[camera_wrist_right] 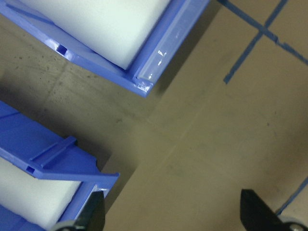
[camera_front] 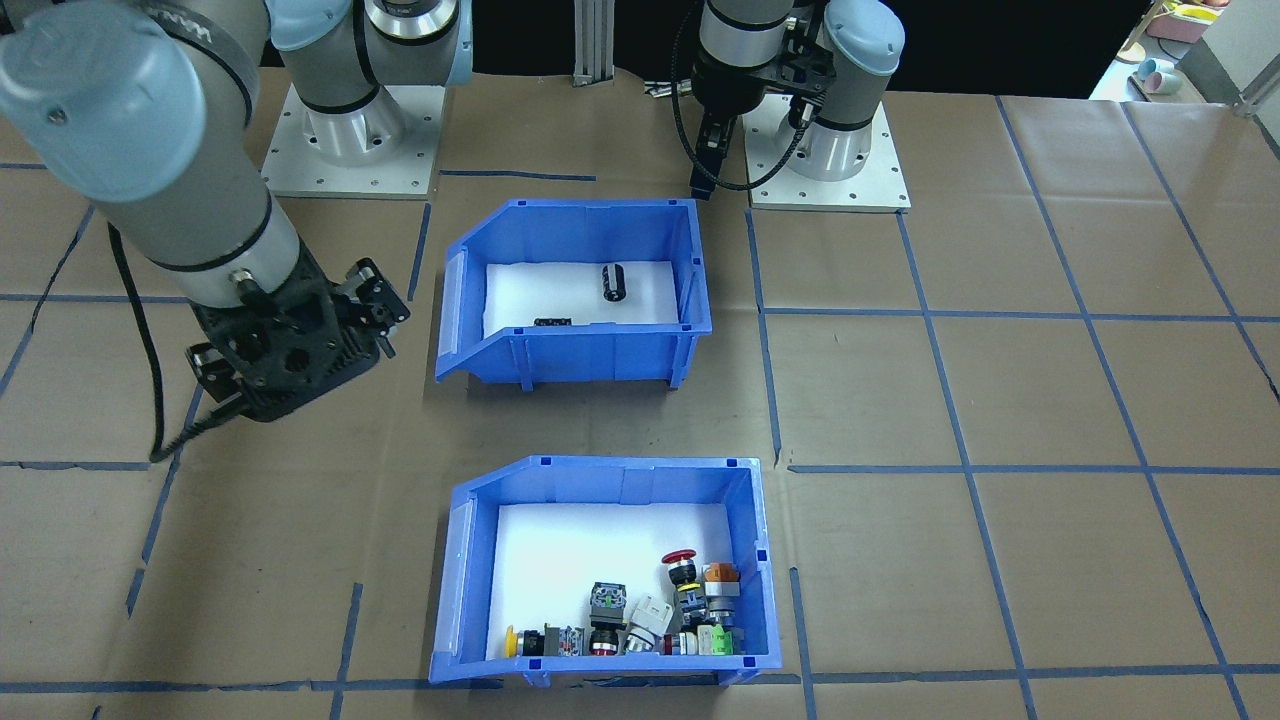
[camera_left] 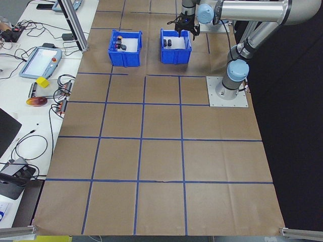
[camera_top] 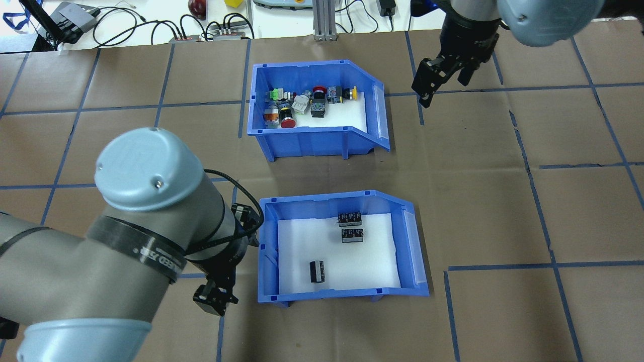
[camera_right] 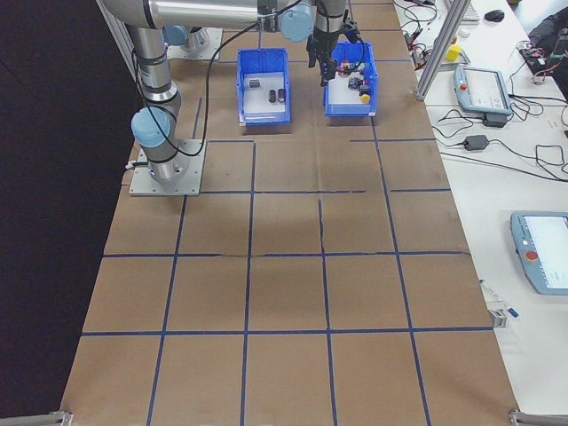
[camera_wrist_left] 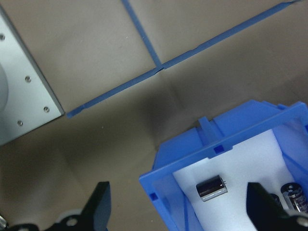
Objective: Place battery box in front
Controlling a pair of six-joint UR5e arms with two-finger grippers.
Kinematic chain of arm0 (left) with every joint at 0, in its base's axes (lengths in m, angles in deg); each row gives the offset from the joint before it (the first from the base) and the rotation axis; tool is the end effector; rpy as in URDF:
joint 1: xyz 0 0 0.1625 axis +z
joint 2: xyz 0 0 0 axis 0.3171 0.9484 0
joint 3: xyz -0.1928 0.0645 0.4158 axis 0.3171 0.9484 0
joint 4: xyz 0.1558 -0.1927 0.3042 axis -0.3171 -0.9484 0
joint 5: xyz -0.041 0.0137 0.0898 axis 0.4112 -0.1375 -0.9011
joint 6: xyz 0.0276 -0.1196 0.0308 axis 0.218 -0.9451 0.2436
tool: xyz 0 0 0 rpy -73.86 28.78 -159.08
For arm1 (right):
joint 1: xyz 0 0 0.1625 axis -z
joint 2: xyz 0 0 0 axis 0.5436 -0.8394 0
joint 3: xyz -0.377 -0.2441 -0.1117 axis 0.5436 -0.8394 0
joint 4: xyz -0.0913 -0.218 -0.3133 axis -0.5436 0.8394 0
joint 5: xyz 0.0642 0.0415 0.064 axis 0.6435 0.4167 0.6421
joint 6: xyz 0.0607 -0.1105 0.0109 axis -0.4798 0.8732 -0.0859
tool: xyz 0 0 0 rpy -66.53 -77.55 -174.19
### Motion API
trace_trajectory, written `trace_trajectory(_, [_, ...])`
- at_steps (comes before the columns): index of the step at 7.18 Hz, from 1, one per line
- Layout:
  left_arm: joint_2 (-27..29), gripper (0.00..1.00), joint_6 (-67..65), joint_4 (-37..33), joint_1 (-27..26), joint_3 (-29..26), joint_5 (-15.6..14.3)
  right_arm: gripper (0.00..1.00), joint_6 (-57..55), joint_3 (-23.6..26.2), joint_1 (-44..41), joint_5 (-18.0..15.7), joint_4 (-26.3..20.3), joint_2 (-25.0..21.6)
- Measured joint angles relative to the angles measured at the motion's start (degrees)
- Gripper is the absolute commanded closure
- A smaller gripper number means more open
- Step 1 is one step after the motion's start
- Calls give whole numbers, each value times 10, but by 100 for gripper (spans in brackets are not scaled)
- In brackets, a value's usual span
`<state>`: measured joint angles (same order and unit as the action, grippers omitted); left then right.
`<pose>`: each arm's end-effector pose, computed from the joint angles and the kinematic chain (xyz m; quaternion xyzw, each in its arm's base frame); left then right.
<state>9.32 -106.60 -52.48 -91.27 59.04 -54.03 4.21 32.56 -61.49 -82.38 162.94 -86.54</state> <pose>-0.2354 -0.2495 0.3889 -0.6344 0.7715 0.0363 0.0306 0.1817 -0.5874 0.4461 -0.3195 0.9472 0.0231 0.0165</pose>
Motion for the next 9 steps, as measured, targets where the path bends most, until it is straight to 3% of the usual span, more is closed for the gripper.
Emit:
trace_trajectory(3, [28, 1, -213, 179, -82, 90, 6, 0, 149, -98, -78, -5, 2, 91])
trace_trajectory(5, [55, 1, -272, 251, -121, 112, 4, 0, 256, -114, -121, -4, 19, 117])
trace_trajectory(7, [79, 2, -283, 283, -135, 114, 3, 0, 285, -116, -171, -6, 68, 145])
trace_trajectory(8, [98, 16, -286, 302, -143, 115, 4, 0, 285, -116, -190, -6, 81, 157])
trace_trajectory(9, [124, 46, -290, 335, -153, 115, 3, 0, 284, -116, -201, -6, 86, 165])
